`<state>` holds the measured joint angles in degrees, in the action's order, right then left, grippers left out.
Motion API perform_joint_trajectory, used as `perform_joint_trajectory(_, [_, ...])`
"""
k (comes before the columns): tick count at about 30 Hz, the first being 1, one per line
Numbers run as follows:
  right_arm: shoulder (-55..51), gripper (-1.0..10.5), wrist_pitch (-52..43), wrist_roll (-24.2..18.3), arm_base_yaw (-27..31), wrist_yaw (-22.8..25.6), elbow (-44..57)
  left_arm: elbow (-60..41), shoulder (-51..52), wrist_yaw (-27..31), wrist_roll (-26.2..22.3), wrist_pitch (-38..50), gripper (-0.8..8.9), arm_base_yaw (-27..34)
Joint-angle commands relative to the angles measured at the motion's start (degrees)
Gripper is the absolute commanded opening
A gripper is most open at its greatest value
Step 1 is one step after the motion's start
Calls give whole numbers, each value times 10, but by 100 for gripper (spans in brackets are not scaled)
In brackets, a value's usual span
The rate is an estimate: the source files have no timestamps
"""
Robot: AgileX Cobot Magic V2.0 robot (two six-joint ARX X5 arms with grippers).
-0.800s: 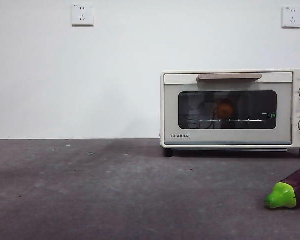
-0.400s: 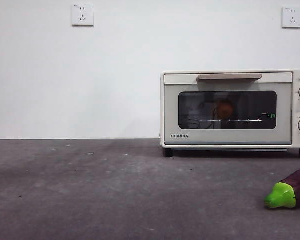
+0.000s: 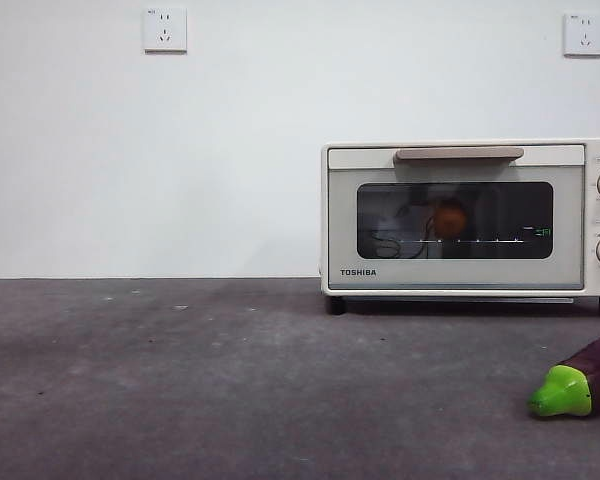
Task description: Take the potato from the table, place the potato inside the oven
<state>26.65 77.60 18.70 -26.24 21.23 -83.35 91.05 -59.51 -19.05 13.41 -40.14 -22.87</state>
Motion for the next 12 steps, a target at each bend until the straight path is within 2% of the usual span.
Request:
perform_joint_trajectory(1, [-2, 1, 13, 2, 0, 3, 0, -5, 20, 73, -156, -36, -3, 10])
perform_joint_trajectory(3, [-2, 1, 13, 2, 0, 2, 0, -17, 39, 124, -202, -61, -3, 22])
perform_joint_trajectory(5, [-2, 1, 13, 2, 0, 3, 0, -52, 68, 137, -228, -51, -3, 39])
perform_joint_trajectory(9, [-2, 1, 13, 2, 0, 3, 0, -181, 162, 139, -230, 42, -3, 89])
perform_joint_trajectory(12, [-2, 1, 13, 2, 0, 2, 0, -301, 239, 186, -231, 143, -3, 127])
